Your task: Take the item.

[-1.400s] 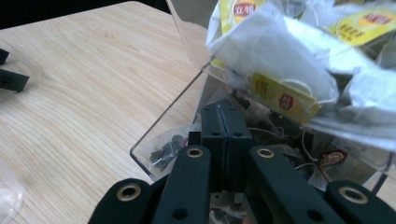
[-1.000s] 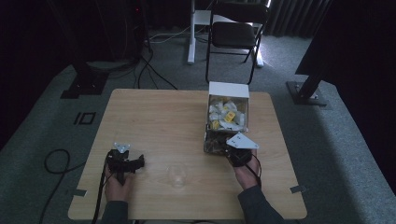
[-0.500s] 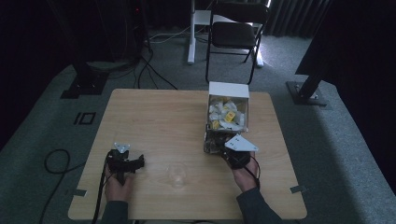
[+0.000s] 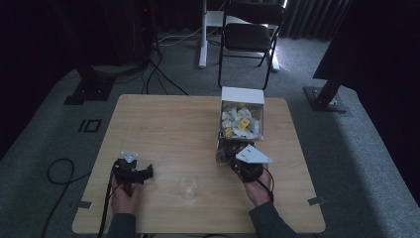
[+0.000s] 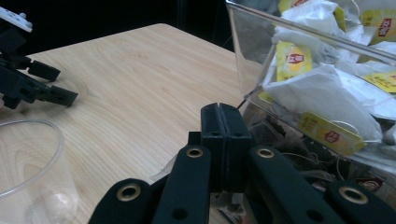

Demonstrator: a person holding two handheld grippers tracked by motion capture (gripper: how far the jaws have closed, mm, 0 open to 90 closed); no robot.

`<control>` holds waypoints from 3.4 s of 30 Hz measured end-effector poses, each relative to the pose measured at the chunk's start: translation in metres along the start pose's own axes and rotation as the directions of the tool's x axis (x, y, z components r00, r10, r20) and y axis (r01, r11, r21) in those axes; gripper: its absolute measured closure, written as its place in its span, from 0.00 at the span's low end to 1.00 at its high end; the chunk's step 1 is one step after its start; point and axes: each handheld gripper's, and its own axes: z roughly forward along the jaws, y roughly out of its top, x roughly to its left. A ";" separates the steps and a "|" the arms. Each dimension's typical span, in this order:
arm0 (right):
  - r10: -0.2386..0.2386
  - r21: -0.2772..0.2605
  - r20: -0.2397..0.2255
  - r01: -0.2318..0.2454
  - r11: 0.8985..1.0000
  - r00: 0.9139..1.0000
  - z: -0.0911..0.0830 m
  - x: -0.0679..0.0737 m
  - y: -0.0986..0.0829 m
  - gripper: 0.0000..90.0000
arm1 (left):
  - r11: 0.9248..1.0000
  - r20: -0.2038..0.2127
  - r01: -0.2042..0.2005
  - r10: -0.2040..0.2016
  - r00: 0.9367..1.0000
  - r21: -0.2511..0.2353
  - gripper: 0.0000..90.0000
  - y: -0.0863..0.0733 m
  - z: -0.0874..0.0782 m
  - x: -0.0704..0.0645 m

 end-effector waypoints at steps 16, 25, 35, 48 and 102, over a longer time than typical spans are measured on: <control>-0.030 -0.015 -0.020 0.030 0.999 0.999 -0.002 0.010 0.007 1.00 | 1.000 0.000 0.000 0.000 1.000 0.000 0.10 0.000 0.000 0.000; -0.035 -0.024 -0.032 0.034 0.999 0.999 -0.003 0.014 0.009 1.00 | 1.000 0.000 0.000 0.000 1.000 -0.001 0.10 0.000 0.000 0.000; -0.033 -0.026 -0.038 0.032 0.999 0.999 0.000 0.015 0.012 1.00 | 1.000 0.000 0.000 0.000 1.000 -0.001 0.10 0.000 0.000 0.000; -0.037 -0.026 -0.047 0.035 0.999 0.998 0.001 0.020 0.011 1.00 | 1.000 0.000 0.001 -0.001 1.000 -0.001 0.10 0.000 0.000 0.000; -0.095 -0.056 -0.155 0.087 0.995 0.983 -0.001 0.057 0.024 1.00 | 1.000 0.000 0.003 -0.003 1.000 -0.003 0.10 0.000 0.000 0.000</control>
